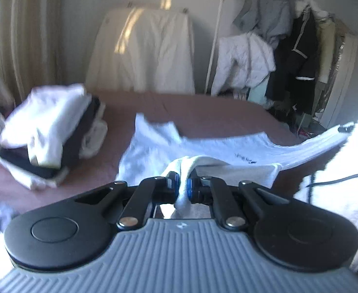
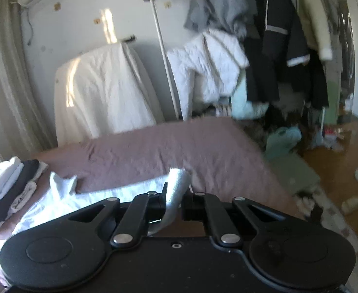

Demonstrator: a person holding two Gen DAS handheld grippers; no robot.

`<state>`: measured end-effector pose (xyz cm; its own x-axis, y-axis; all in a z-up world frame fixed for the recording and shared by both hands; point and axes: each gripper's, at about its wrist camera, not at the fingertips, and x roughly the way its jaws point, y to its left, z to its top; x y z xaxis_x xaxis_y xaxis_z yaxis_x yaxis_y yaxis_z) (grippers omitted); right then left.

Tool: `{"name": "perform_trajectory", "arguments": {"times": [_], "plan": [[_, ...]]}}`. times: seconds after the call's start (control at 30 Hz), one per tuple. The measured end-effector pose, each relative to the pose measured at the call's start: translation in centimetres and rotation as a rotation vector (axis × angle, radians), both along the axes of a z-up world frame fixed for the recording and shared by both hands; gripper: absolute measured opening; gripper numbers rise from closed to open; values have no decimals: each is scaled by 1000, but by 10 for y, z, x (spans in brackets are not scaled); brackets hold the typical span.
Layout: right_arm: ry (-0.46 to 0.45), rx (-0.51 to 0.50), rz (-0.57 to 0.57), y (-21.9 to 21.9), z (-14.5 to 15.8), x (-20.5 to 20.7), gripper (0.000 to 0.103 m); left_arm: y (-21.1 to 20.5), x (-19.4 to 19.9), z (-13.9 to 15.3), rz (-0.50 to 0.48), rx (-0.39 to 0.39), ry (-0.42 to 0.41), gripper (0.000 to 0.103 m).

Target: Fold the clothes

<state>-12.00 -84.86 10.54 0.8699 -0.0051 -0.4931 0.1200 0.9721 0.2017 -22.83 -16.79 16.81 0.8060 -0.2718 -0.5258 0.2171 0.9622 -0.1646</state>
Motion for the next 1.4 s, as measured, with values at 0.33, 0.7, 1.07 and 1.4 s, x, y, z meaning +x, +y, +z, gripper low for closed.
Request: {"name": "perform_trajectory", "arguments": {"times": [0.33, 0.7, 1.07, 1.4], "plan": [[225, -61, 57, 3, -77, 141, 7, 15, 171, -77, 39, 29, 75, 7], [291, 128, 55, -6, -109, 291, 8, 17, 336, -143, 122, 59, 113, 7], [382, 112, -196, 0, -149, 343, 8, 14, 452, -189, 133, 28, 224, 7], [369, -71, -239, 18, -150, 369, 8, 14, 508, -220, 105, -55, 303, 7]]}}
